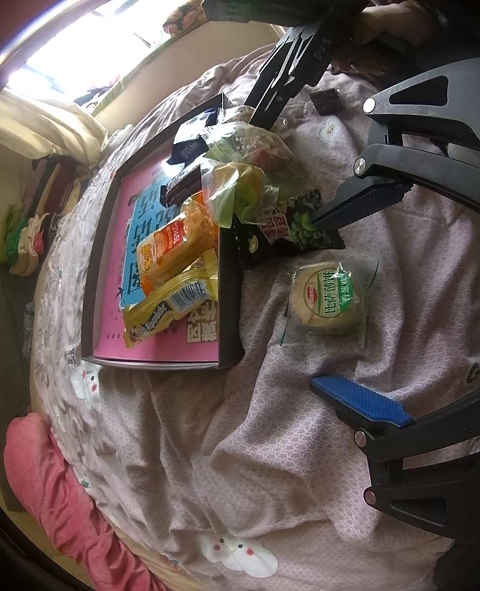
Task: Organize snacks
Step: 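Grasp the clear Kimaizi bread bag with the right tool while the left tool grasps the round pastry pack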
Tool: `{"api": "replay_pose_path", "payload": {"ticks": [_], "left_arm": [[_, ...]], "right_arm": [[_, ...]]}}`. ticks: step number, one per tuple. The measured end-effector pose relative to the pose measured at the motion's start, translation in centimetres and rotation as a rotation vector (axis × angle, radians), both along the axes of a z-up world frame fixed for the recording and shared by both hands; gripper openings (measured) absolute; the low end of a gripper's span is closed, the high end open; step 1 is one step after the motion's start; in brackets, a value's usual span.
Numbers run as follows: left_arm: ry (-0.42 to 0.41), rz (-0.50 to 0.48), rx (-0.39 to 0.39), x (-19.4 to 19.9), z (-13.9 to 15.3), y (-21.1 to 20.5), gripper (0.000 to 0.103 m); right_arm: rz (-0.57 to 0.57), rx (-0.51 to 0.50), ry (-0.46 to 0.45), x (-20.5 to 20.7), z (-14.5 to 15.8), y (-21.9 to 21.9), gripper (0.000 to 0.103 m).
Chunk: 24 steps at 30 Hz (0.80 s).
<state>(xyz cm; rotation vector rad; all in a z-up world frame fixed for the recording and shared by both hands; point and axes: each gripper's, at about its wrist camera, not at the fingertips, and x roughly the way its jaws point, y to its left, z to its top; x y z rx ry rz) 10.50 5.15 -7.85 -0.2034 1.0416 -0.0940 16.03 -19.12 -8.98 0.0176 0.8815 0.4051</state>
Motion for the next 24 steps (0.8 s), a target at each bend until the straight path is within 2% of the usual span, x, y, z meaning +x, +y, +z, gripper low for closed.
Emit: {"api": "replay_pose_path", "payload": {"ticks": [5, 11, 13, 15, 24], "left_arm": [[0.001, 0.003, 0.002, 0.3, -0.1, 0.0, 0.082], [0.012, 0.001, 0.01, 0.5, -0.6, 0.1, 0.082], [0.012, 0.002, 0.015, 0.5, -0.7, 0.1, 0.081], [0.013, 0.008, 0.02, 0.7, -0.9, 0.1, 0.075], [0.001, 0.021, 0.012, 0.8, -1.0, 0.8, 0.048]], "right_arm": [[0.022, 0.007, 0.004, 0.3, -0.4, 0.6, 0.061], [0.03, 0.011, 0.019, 0.6, -0.8, 1.1, 0.059], [0.035, 0.018, 0.019, 0.7, -0.9, 1.2, 0.054], [0.047, 0.024, 0.023, 0.7, -1.0, 1.4, 0.044], [0.051, 0.029, 0.015, 0.5, -0.6, 1.0, 0.042]]}}
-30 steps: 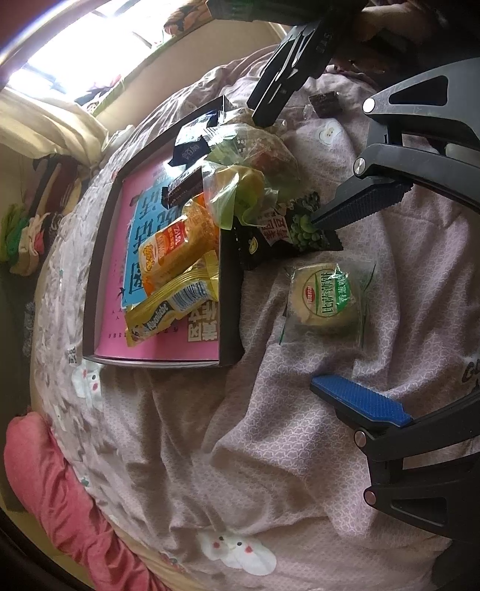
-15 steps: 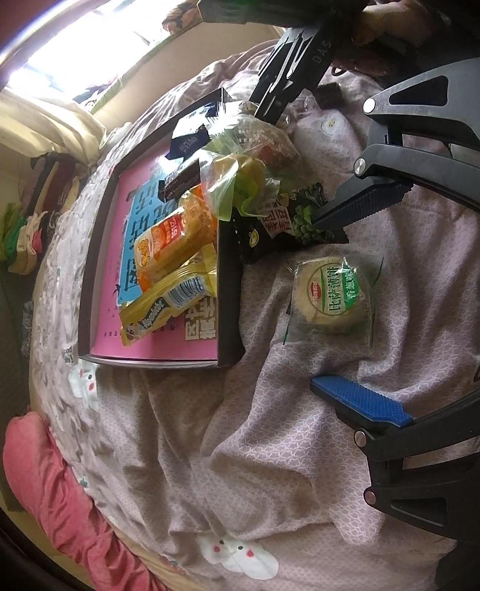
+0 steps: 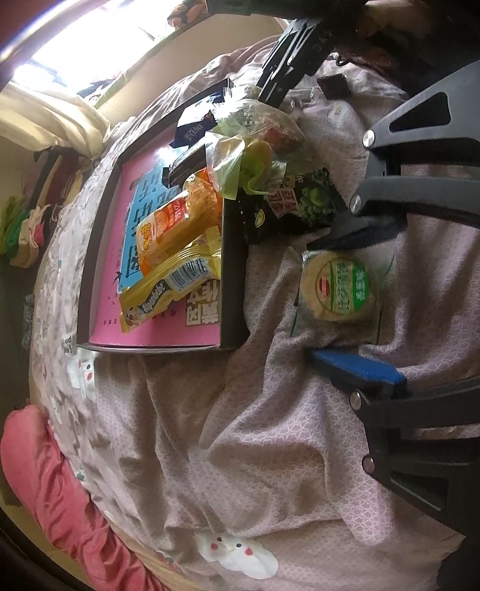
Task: Organize snacks
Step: 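Grasp the clear Kimaizi bread bag with the right tool while the left tool grasps the round pastry pack, then lift both held packs and carry them toward the tray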
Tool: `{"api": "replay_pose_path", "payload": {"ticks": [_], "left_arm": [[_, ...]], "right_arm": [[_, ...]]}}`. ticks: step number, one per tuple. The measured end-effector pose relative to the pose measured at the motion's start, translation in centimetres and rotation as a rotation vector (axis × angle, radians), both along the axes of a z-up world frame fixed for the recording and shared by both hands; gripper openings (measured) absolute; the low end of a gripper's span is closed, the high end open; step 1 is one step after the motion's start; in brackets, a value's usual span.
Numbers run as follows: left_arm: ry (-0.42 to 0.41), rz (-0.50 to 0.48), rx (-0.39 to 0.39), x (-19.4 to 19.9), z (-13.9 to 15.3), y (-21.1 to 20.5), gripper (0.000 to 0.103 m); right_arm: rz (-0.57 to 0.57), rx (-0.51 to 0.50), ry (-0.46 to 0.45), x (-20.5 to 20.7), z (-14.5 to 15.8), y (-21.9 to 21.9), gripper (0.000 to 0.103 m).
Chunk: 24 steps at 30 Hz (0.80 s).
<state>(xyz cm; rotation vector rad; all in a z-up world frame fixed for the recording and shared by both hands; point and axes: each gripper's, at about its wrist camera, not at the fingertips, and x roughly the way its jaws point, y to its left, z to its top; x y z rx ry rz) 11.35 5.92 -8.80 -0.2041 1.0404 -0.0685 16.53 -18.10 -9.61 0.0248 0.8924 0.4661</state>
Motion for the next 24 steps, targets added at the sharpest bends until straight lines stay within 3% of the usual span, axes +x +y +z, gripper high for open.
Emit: {"api": "replay_pose_path", "payload": {"ticks": [14, 24], "left_arm": [[-0.022, 0.004, -0.027, -0.5, 0.9, 0.6, 0.035], [-0.021, 0.017, -0.06, -1.4, 2.2, 1.3, 0.034]], "right_arm": [[-0.076, 0.056, -0.01, -0.1, 1.2, -2.6, 0.041], [-0.1, 0.101, -0.006, -0.1, 1.6, -3.5, 0.041]]}}
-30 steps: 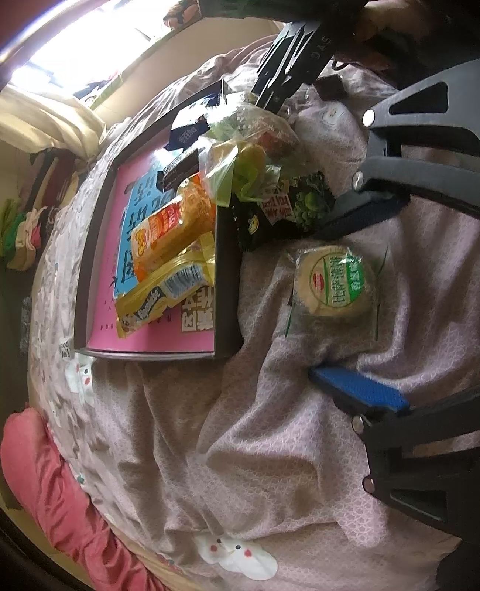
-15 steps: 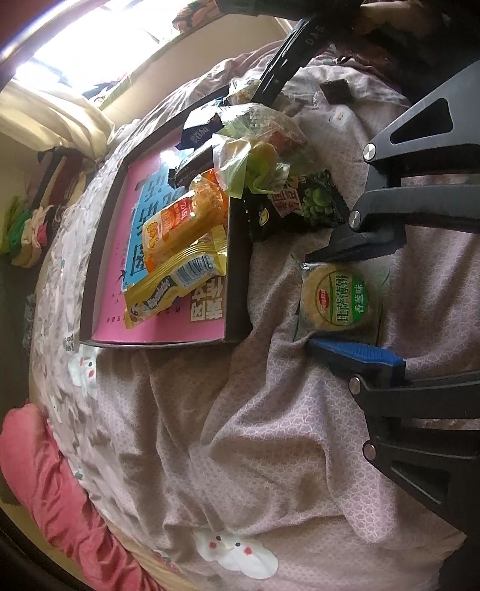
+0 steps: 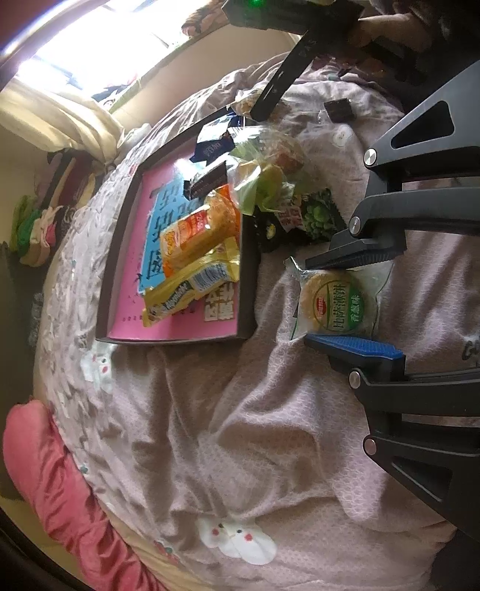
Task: Organize snacks
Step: 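Lift both held packs and carry them toward the tray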
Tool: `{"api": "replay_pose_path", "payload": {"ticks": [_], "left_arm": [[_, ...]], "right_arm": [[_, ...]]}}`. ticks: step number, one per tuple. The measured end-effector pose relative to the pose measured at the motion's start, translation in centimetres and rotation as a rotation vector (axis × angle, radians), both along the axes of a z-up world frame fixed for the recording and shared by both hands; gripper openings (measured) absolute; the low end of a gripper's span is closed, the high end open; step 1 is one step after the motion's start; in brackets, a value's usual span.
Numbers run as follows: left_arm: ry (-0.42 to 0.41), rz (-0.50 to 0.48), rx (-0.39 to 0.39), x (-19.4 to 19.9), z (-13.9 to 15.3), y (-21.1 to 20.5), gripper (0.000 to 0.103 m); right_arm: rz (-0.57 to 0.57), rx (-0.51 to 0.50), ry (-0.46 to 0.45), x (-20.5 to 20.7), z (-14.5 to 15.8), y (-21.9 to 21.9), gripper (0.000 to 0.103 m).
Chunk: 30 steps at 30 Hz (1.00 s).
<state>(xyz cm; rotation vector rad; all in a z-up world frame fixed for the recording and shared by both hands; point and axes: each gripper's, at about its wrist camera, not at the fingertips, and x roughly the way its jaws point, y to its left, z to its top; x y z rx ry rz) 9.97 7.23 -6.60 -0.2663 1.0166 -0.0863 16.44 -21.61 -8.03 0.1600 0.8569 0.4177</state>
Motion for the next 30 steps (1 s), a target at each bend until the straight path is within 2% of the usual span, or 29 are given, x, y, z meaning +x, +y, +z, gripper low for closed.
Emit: {"api": "replay_pose_path", "payload": {"ticks": [4, 13, 20, 30], "left_arm": [[0.013, 0.003, -0.013, -0.5, 0.0, 0.3, 0.034], [-0.044, 0.059, -0.009, -1.5, 2.0, 2.0, 0.034], [-0.096, 0.059, -0.002, -1.5, 3.8, 1.4, 0.034], [-0.111, 0.068, 0.006, -1.4, 4.5, 0.9, 0.034]], "right_arm": [[-0.005, 0.003, 0.0, 0.1, 0.0, -0.2, 0.041], [0.003, 0.008, -0.021, -0.2, 0.6, -0.1, 0.041], [0.007, 0.017, -0.045, -0.4, 1.1, 0.0, 0.041], [0.029, 0.028, -0.069, -0.6, 1.7, 0.2, 0.041]]}}
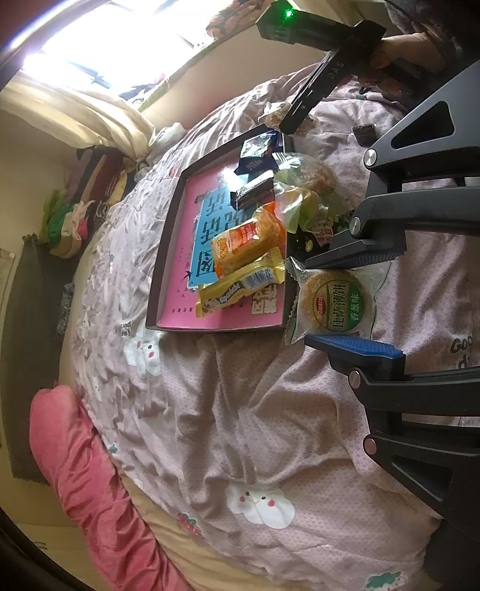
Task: Organize snacks
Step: 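Lift both held packs and carry them toward the tray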
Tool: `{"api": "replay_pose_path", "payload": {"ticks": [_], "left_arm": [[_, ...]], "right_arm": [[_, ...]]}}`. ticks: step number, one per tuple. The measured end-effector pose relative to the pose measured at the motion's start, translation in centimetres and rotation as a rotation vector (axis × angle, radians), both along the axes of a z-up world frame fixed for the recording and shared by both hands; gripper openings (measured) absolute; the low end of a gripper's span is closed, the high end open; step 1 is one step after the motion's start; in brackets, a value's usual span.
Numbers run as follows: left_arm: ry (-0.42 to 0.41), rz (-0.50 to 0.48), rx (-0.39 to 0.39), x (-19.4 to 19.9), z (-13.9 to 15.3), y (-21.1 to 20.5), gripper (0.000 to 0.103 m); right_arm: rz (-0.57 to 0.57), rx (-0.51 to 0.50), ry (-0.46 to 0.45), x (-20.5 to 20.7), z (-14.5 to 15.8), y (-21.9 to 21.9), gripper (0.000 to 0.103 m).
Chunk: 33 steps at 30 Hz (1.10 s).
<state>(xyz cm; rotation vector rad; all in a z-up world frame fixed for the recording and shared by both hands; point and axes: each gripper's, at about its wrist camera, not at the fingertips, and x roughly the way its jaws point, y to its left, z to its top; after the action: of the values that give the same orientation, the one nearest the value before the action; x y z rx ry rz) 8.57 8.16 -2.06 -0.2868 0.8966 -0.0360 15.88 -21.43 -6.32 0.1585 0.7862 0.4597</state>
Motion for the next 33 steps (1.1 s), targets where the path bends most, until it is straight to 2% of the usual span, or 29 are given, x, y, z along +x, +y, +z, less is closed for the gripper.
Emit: {"api": "replay_pose_path", "payload": {"ticks": [33], "left_arm": [[-0.05, -0.019, 0.027, 3.0, 2.4, -3.3, 0.034]], "right_arm": [[0.027, 0.0, -0.087, -0.2, 1.8, 0.3, 0.041]]}}
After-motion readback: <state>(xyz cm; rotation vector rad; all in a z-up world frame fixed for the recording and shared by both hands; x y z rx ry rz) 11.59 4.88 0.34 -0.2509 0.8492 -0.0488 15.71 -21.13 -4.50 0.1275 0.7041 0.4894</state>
